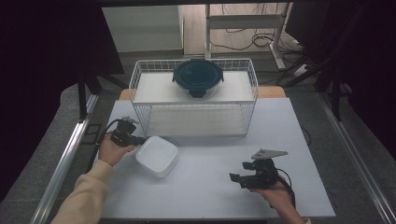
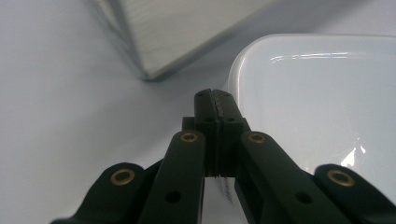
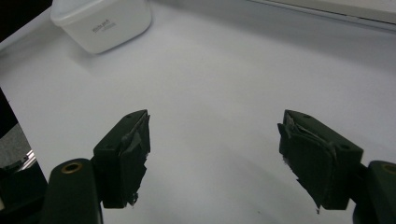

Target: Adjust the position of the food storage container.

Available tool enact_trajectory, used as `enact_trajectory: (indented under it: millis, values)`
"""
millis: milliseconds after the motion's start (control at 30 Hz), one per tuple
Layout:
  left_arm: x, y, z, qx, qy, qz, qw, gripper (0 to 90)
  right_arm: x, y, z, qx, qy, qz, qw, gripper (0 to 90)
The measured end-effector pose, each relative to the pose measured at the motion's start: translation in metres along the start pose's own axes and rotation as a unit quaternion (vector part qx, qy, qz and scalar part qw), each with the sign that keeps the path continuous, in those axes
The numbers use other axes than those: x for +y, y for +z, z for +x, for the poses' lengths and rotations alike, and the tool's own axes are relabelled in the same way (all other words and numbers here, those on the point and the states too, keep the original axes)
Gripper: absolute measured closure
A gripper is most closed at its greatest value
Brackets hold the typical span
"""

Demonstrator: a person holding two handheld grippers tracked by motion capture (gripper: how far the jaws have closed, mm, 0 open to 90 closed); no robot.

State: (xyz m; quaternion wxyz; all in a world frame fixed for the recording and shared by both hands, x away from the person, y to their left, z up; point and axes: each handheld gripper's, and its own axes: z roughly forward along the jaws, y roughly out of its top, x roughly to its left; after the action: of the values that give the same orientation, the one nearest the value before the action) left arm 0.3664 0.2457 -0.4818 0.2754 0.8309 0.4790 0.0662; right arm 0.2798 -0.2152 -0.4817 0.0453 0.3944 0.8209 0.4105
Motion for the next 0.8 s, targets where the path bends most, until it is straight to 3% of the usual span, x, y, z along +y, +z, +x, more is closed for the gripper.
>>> enact_trajectory:
  millis: [367,433,800]
  values:
    - [0.004,0.006,-0.03,-0.022,0.031,0.012,0.9992,89.9,-0.001,0.002,0.001,0.005,0.001,0.003,1.0,24.6]
    - [0.005,0.007,-0.039,-0.024,0.044,0.019,0.9986,89.9,-0.001,0.001,0.0,0.006,0.005,0.001,1.0,24.6]
    - [0.009,0.012,-0.065,-0.039,0.074,0.028,0.9961,89.8,-0.001,0.001,0.0,0.005,0.005,0.002,1.0,24.6]
